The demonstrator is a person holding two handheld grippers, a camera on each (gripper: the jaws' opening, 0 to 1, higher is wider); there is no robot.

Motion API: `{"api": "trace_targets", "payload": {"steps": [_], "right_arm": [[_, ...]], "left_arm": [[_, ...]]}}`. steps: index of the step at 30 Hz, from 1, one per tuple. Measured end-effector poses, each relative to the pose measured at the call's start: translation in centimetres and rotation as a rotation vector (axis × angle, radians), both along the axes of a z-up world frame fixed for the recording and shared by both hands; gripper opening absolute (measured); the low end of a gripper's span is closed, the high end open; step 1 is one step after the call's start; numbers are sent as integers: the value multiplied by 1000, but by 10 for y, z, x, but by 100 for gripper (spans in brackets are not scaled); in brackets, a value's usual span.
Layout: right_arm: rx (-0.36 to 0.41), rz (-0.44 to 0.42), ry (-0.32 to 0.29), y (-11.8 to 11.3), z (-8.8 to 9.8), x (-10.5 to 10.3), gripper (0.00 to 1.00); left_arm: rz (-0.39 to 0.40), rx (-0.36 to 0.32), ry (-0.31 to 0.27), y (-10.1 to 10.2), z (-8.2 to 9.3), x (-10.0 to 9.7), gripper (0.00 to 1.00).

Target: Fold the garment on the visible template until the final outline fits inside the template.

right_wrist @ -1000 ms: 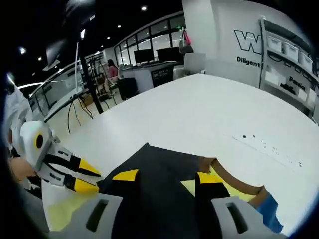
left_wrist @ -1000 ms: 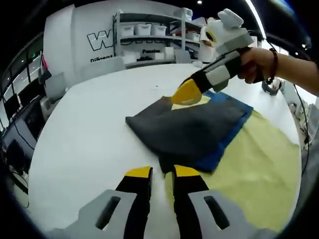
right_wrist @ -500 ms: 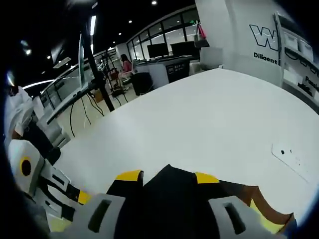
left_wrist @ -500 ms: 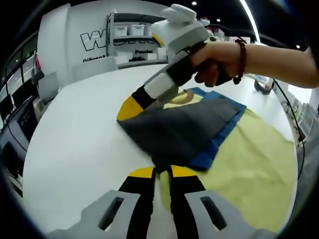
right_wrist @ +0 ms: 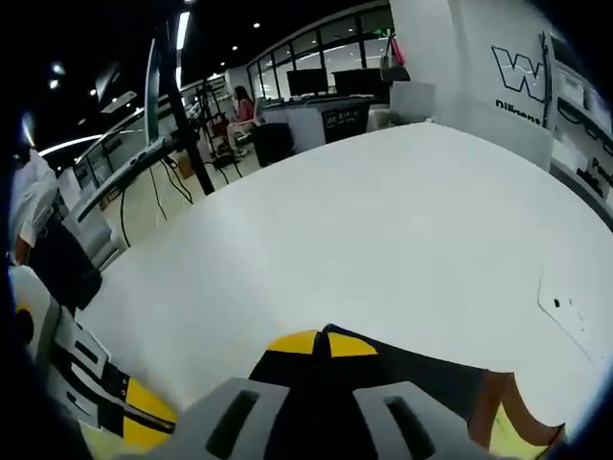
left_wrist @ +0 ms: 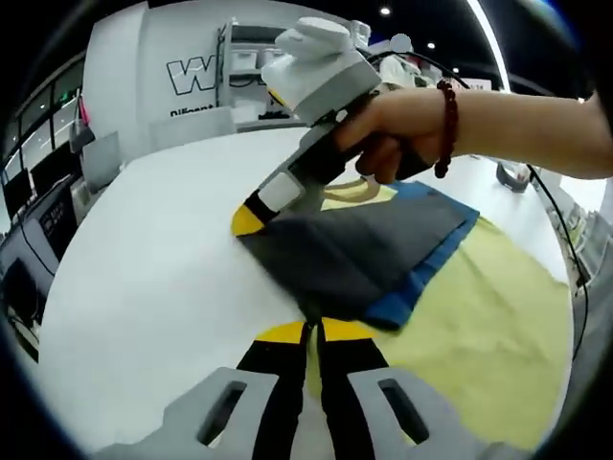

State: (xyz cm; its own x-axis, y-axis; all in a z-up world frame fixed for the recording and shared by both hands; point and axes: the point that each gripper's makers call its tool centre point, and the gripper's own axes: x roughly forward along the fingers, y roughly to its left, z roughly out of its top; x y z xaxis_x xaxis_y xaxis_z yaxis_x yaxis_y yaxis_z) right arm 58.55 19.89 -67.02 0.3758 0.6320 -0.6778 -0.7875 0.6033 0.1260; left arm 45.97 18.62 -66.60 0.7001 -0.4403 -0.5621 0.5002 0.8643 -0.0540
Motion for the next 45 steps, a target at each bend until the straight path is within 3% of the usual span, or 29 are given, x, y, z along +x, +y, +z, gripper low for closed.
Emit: {"api": "trace_targets", "payload": {"steps": [6,10,22,24,28,33,36,38,41,45], "right_arm": [[2,-53,-12,-3,2,7,0],[31,-110,19,-2,1,9,0],[79,-119,22,3,4,7,0],[97,-129,4,2,10,7,2],[131,-172,8,-3,20,7,24],[192,-212,-45,-17,41,6,38],[258,-225,-83,-21,58,4,54],[250,-235,-88,-32,65,-1,63],[257,-252,-108,-47,78,-9,66],[253,-267,-107,-66,86,-25,78]], "left_arm": [[36,7,-28,1,3,-2,0],[62,8,-25,5,3,-3,0],[125,-27,3,11,-1,-5,0],[179,-112,57,11,1,-7,0],[192,-103,37,18,7,-7,3],[192,-107,7,20,18,-9,25],[192,-103,-5,21,22,-10,34],[187,-96,-8,19,25,-12,39],[181,-81,-23,18,32,-16,43],[157,-67,-35,14,38,-23,51]]}}
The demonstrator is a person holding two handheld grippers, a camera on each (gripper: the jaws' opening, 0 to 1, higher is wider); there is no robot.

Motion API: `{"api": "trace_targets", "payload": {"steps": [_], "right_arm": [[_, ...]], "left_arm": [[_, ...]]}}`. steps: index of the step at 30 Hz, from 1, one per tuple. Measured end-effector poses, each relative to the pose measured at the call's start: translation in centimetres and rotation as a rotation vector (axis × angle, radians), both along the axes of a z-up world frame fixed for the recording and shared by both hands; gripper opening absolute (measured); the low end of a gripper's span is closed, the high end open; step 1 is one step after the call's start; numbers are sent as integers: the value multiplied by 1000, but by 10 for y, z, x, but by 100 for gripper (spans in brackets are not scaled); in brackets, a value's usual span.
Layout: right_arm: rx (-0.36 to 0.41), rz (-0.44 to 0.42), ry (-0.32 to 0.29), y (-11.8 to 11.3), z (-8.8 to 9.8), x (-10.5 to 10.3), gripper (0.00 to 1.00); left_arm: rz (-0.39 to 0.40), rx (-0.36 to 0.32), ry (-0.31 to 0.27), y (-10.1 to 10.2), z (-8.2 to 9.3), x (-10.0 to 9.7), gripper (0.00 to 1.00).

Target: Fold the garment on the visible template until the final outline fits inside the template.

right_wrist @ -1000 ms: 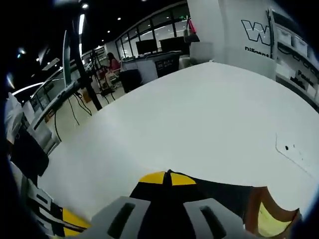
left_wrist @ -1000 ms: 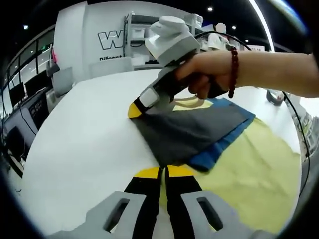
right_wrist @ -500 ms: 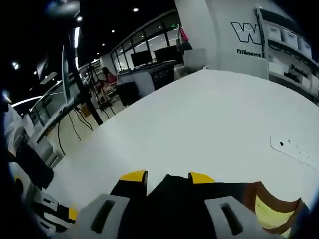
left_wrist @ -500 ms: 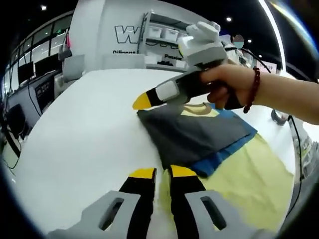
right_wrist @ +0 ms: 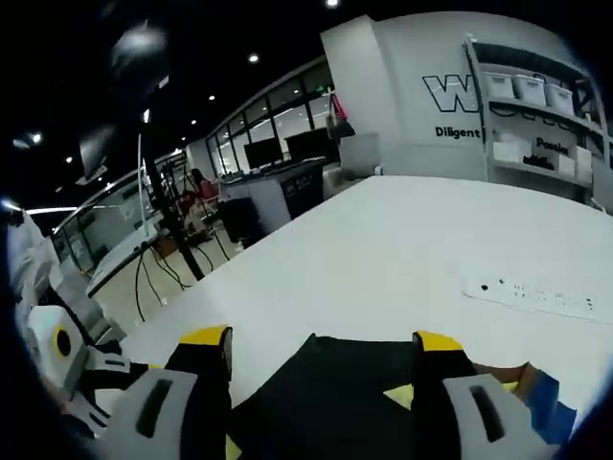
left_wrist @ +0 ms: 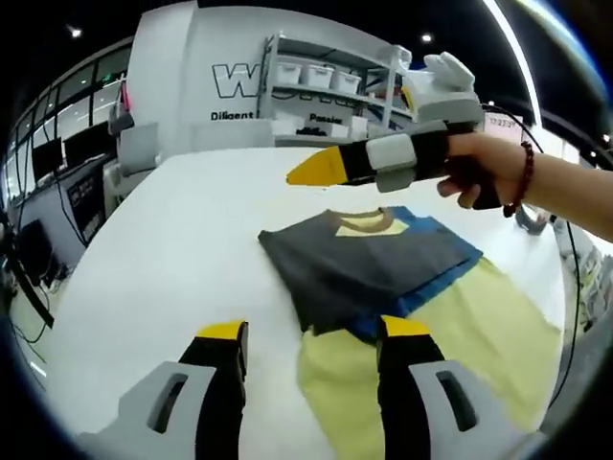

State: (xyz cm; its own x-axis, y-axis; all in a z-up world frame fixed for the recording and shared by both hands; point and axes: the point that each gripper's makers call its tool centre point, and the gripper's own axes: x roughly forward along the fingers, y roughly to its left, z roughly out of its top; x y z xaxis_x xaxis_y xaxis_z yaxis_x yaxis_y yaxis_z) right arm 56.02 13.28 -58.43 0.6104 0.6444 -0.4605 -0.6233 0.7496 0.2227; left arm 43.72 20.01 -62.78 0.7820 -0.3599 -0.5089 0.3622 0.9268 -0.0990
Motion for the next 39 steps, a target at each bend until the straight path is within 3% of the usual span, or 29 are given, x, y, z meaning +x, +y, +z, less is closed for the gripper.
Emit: {"api": "trace_targets", "payload": {"steps": [5,13,22,25,39], "right_arm": [[-4,-5,0,-18,6,-23,90],[-12,-27,-4,-49,10,-62,99],[-20,-110,47,-92,-6,-109,99],[-12,-131,39,-106,-3,-124,99],[-11,-127,86,-146,-5,-171,99]], "left_arm": [[-6,7,-1,-1,6,-6,59],[-31,8,9,-8,17,-20,73],[-49,19,4,-13,26,-37,76],[-58,29,5,-15,27,-45,77],[-107,73,58,-10,20,-77,83]]}}
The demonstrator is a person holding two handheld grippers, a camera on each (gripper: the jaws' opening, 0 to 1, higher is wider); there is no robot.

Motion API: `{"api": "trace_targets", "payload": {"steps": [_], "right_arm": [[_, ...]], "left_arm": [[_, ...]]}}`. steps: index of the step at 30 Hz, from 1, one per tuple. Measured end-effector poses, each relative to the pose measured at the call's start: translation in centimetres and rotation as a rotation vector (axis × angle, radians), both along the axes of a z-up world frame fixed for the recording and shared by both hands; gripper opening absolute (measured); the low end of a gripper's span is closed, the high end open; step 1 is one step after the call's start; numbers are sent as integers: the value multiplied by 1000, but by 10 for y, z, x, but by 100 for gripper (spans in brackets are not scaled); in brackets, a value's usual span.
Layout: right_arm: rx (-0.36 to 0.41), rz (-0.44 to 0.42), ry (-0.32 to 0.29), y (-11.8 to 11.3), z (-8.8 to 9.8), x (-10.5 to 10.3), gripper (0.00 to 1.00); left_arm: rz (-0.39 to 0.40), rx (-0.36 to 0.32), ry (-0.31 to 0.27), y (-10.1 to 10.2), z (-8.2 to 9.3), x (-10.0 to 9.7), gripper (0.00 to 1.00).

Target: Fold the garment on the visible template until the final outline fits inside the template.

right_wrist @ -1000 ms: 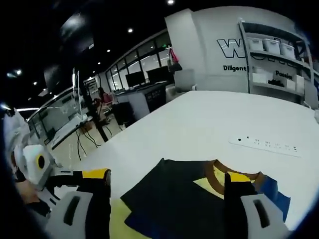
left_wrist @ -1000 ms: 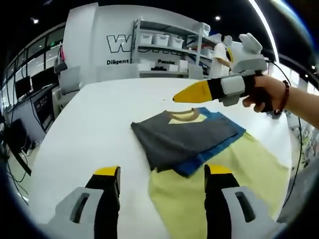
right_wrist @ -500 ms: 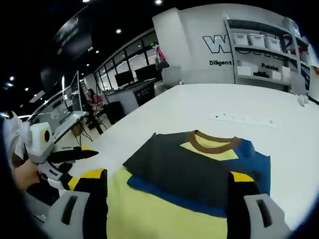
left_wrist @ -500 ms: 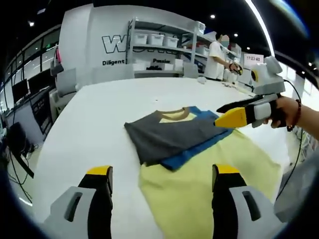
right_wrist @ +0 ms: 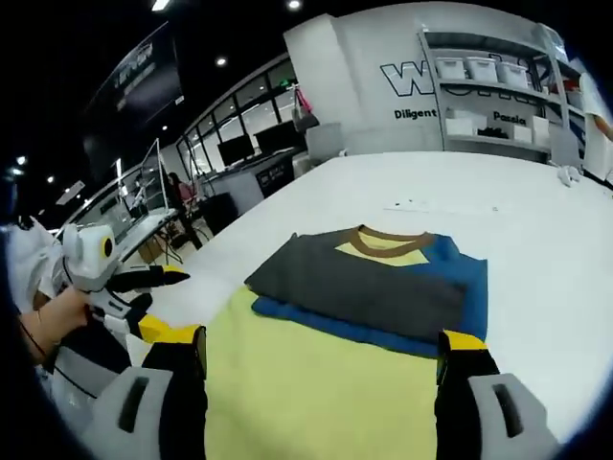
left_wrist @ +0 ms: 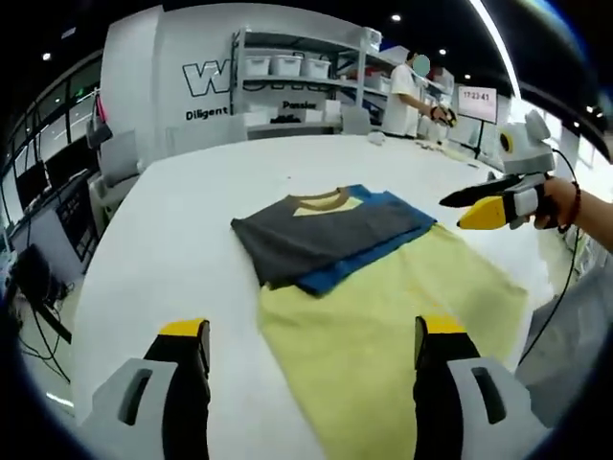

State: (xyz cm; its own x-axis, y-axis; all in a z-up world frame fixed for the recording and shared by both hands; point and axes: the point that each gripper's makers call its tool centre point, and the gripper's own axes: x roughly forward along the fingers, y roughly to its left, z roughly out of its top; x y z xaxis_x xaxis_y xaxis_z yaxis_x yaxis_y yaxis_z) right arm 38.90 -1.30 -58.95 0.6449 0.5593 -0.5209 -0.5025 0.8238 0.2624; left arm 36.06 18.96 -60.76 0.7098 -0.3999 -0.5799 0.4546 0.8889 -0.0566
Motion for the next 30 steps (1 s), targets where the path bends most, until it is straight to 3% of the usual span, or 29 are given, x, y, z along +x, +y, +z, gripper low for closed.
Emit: {"api": "trace_targets", "payload": {"steps": [4,8,11,16,20,22,26,30], "right_arm": [[-24,29,8,-8,-3,-19,99],[-114,81,16,-21,-14,-43,99],[-140,87,24,-30,-19,-57,97],[-130,63,59,-44,-26,-77,95],[-146,50,111,-57,-38,-94,90],[-153,44,135,-61,-42,-100,89],[-179,24,172,-71,-50,-114,85],[-226,8,203,-82,-60,-126,83]], "left_arm": [[-5,4,20,1,-3,-11,84],[-11,-4,55,2,-8,-27,83],[-10,-2,69,4,-10,-35,82],[9,15,144,12,-21,-54,80],[6,35,158,15,-26,-63,77],[3,35,193,15,-31,-72,76],[28,47,234,14,-38,-79,72],[-4,78,261,10,-43,-89,69]]}}
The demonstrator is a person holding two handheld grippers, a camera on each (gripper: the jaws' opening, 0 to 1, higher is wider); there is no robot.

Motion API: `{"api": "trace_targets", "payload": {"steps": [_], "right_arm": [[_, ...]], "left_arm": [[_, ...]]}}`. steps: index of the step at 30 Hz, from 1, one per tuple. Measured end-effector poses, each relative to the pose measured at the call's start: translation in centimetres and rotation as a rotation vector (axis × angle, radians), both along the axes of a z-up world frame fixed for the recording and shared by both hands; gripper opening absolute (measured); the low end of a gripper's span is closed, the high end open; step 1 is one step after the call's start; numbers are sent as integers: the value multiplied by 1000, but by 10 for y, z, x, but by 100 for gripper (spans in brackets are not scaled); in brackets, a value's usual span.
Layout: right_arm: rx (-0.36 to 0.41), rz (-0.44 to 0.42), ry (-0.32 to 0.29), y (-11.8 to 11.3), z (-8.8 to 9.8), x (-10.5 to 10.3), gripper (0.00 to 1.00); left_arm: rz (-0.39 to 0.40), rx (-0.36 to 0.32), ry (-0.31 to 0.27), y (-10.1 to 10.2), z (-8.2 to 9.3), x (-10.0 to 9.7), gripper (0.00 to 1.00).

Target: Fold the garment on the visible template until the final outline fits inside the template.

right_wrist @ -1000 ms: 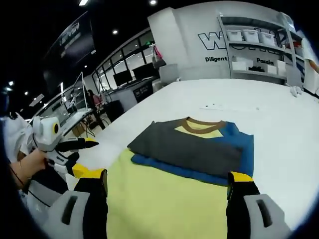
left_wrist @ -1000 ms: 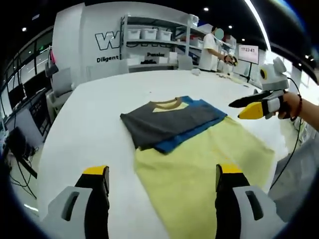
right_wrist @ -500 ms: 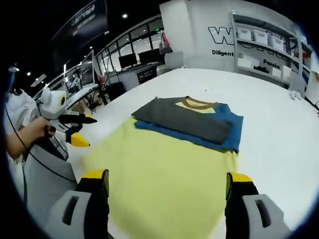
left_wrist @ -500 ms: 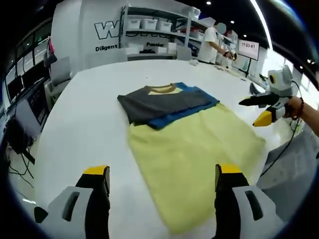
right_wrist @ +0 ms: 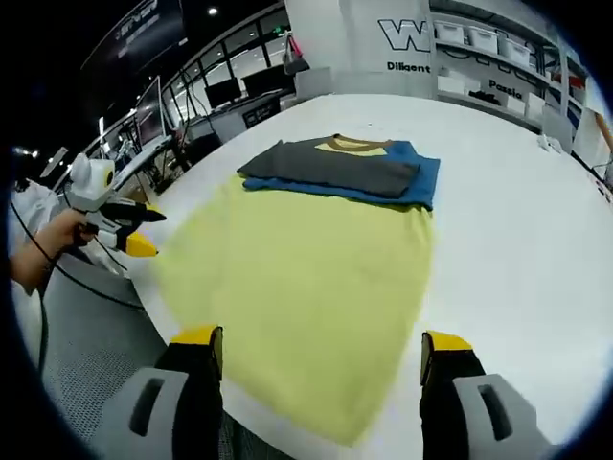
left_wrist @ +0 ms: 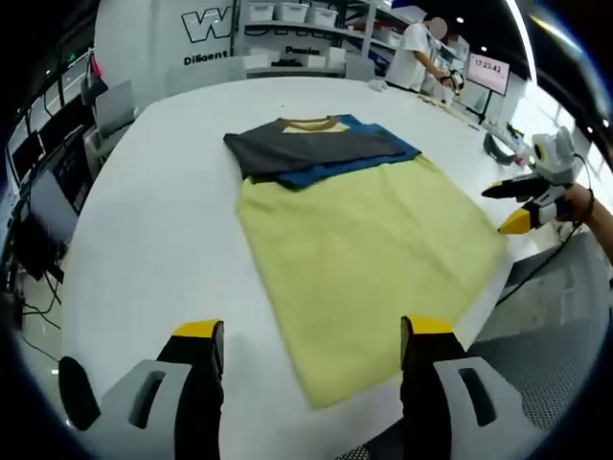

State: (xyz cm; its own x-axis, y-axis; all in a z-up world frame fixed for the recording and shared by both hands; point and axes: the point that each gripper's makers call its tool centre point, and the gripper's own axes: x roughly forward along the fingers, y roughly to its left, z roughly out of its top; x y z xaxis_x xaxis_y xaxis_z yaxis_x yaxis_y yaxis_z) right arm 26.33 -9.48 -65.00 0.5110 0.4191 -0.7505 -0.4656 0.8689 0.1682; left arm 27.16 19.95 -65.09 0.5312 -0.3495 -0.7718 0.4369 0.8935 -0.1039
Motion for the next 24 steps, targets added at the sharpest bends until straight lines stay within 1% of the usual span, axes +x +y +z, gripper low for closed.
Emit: {"api": "trace_targets", "payload": {"steps": [2,4,6,9,10,11,12,16,20,21,22,23,24], "right_arm": [[-23,-11,23,-5,-5,-6,82],[-49,-8,43,-8,-10,-11,80],[-72,-10,49,-10,-12,-11,79],[-94,-14,63,-14,-16,-13,74],[-118,-18,91,-19,-20,-18,73],[-128,-31,99,-22,-23,-19,73],[-128,-28,91,-23,-23,-19,73],[-121,-46,101,-26,-22,-20,71],[-113,-62,121,-27,-23,-22,61],[-121,-67,138,-28,-25,-25,57],[-129,-66,141,-29,-26,-25,54],[-141,-64,143,-31,-27,-26,51],[-161,-55,131,-33,-27,-25,48]], "left_arm": [[-1,3,39,-1,-4,-7,68],[2,3,58,-1,-7,-12,65],[9,5,80,0,-10,-16,62],[5,3,95,-3,-12,-21,59],[5,-1,97,-4,-12,-22,58],[5,-3,100,-4,-12,-22,57],[3,-5,102,-5,-13,-23,56],[6,-7,104,-6,-14,-24,51],[11,-3,127,-6,-18,-28,47],[12,0,129,-6,-19,-29,47],[4,4,118,-6,-18,-28,47],[12,2,123,-6,-18,-29,47],[17,0,121,-6,-18,-28,47]]}}
